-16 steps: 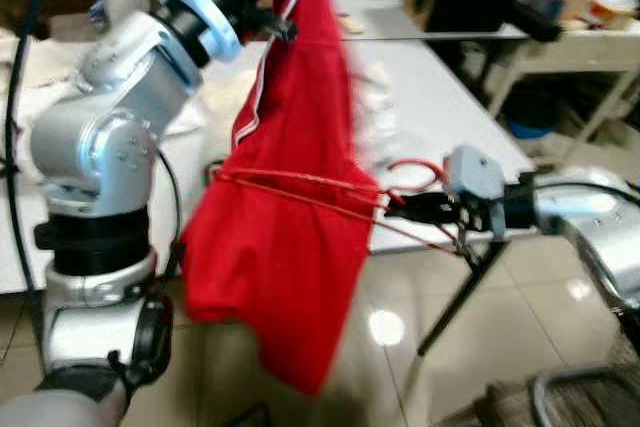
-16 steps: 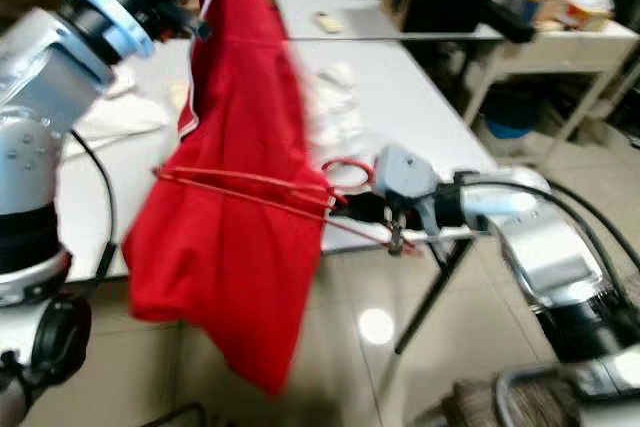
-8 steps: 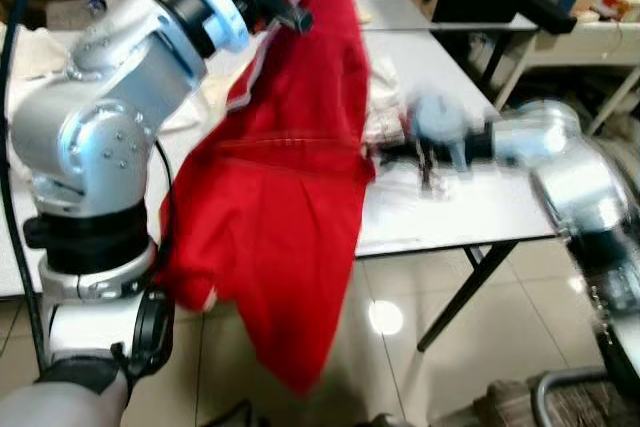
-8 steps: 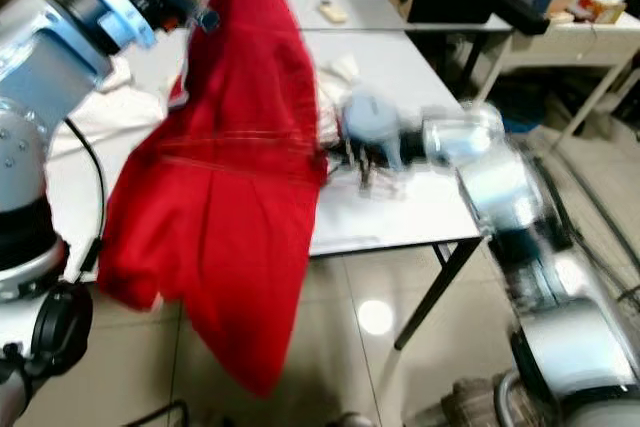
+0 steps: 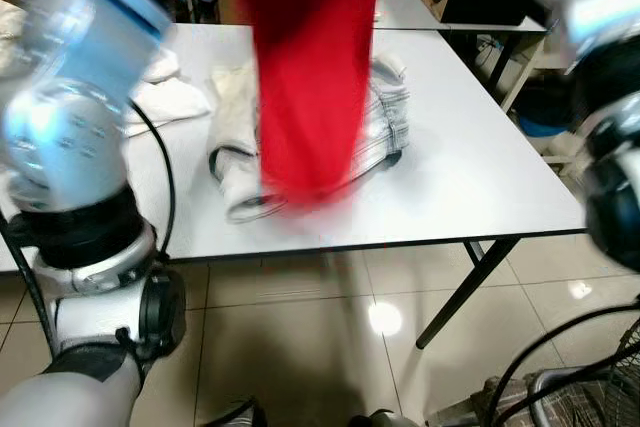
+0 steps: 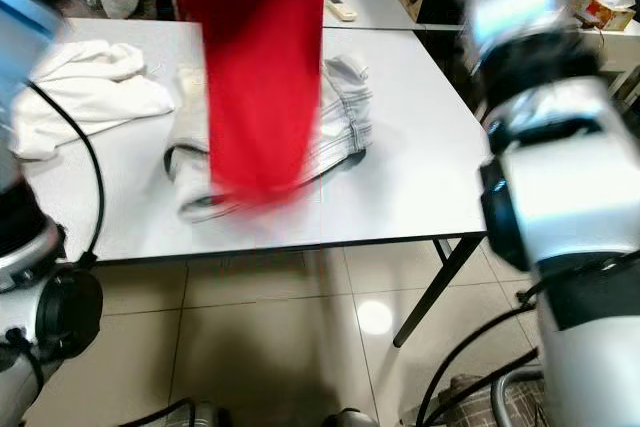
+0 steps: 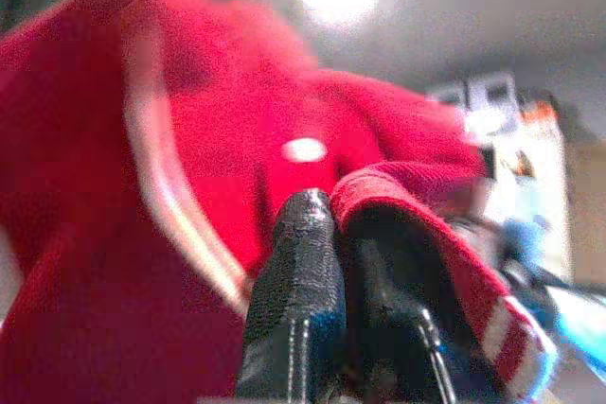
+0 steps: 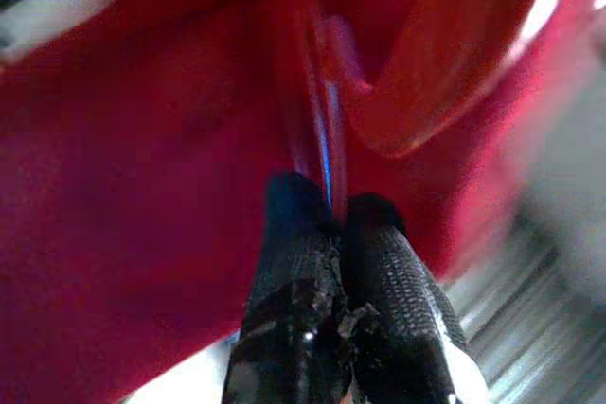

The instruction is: Hang hanger

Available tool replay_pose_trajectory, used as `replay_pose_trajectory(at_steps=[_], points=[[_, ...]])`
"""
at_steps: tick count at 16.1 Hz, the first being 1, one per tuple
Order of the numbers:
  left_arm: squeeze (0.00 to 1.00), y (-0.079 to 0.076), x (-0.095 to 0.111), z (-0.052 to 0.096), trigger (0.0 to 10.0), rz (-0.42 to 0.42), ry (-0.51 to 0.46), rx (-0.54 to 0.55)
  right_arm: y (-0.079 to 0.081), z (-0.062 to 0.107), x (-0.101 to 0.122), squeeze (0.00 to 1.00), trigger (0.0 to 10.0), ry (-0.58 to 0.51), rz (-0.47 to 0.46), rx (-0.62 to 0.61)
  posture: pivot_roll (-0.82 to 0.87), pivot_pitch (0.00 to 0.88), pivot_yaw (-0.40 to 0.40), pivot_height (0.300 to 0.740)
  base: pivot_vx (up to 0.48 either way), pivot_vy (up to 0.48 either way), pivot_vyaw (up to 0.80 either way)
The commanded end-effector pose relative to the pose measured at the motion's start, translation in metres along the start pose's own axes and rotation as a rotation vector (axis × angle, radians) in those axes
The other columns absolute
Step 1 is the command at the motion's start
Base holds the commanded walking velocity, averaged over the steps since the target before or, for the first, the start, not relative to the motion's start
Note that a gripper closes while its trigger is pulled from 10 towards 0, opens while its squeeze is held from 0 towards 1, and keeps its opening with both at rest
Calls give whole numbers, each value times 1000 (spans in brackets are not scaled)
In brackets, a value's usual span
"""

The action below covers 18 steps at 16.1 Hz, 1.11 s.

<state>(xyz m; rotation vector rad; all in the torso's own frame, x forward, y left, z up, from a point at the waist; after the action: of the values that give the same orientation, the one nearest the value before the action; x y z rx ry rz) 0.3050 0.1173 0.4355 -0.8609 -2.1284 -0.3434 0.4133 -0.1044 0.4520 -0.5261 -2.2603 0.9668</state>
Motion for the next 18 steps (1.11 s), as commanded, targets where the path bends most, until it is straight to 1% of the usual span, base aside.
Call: replay_pose_trajectory(at_steps=[1, 2, 3, 4, 5, 6, 7, 8, 10, 11, 12, 14, 15, 16, 17, 18], points=[[0, -1, 3, -2, 10000, 13, -17, 4, 22, 6, -7, 0, 10000, -15, 101, 41, 39, 0, -63, 740, 0, 0, 0], [0, 0, 1, -2, 10000, 26, -15, 7, 40, 13, -13, 0, 10000, -33, 137, 74, 40, 0, -58, 740, 0, 0, 0], [0, 1, -4, -2, 10000, 32, 3, 10, 68, 24, -29, 0, 10000, 3, 140, 168, 40, 0, -52, 740, 0, 0, 0], [0, 1, -9, -1, 10000, 36, 17, 16, 87, 32, -40, 0, 10000, 43, 131, 242, 40, 0, -52, 740, 0, 0, 0], [0, 2, -20, 1, 10000, 48, 51, 28, 125, 53, -62, 0, 10000, 125, 118, 407, 38, 0, -45, 740, 0, 0, 0], [0, 3, -42, 4, 10000, 60, 131, 45, 164, 86, -85, 0, 10000, 223, 50, 597, 39, 0, -40, 740, 0, 0, 0], [0, 3, -58, 7, 10000, 55, 196, 55, 181, 105, -94, 0, 10000, 254, 17, 687, 39, 0, -39, 740, 0, 0, 0], [0, 14, -105, 22, 10000, 74, 379, 151, 228, 170, -107, 0, 10000, 289, -75, 985, 37, 0, -29, 740, 0, 0, 0], [0, 22, -124, 31, 10000, 74, 459, 204, 248, 209, -109, 0, 10000, 294, -130, 1133, 31, 0, -21, 740, 0, 0, 0], [0, 26, -126, 30, 10000, 78, 457, 213, 249, 216, -111, 0, 10000, 305, -169, 1120, 26, 0, -8, 740, 0, 0, 0], [0, 27, -126, 29, 10000, 82, 452, 216, 249, 217, -112, 0, 10000, 310, -179, 1110, 26, 0, -8, 740, 0, 0, 0], [0, 33, -123, 22, 10000, 83, 429, 222, 246, 219, -113, 0, 10000, 317, -209, 1087, 23, 0, 4, 740, 0, 0, 0], [0, 43, -118, 8, 10000, 58, 382, 236, 243, 217, -112, 0, 10000, 303, -219, 1075, 24, 0, 6, 740, 0, 0, 0], [0, 55, -112, -1, 10000, 8, 347, 278, 239, 215, -110, 0, 10000, 291, -227, 1071, 24, 0, 5, 740, 0, 0, 0], [0, 76, -101, -10, 10000, -39, 292, 365, 236, 216, -108, 0, 10000, 269, -254, 1079, 26, 0, 3, 740, 0, 0, 0], [0, 99, -90, -15, 10000, -87, 249, 462, 232, 218, -105, 0, 10000, 245, -277, 1105, 25, 0, 3, 740, 0, 0, 0]])
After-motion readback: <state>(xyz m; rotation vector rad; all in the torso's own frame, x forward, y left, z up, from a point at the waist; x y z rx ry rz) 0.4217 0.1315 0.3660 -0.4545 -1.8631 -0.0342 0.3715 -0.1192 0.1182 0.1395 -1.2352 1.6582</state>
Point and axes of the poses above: a point about 5 cm out from each wrist's last joint towards the gripper, its own z axis pointing back from the gripper into the wrist, its own x axis along the axis of the wrist's last joint, y = z × x, the point moved 4 cm from there along -z, pointing out of the wrist towards the gripper, and after that the axes turned 5 degrees about z, right-handed, at the moved point
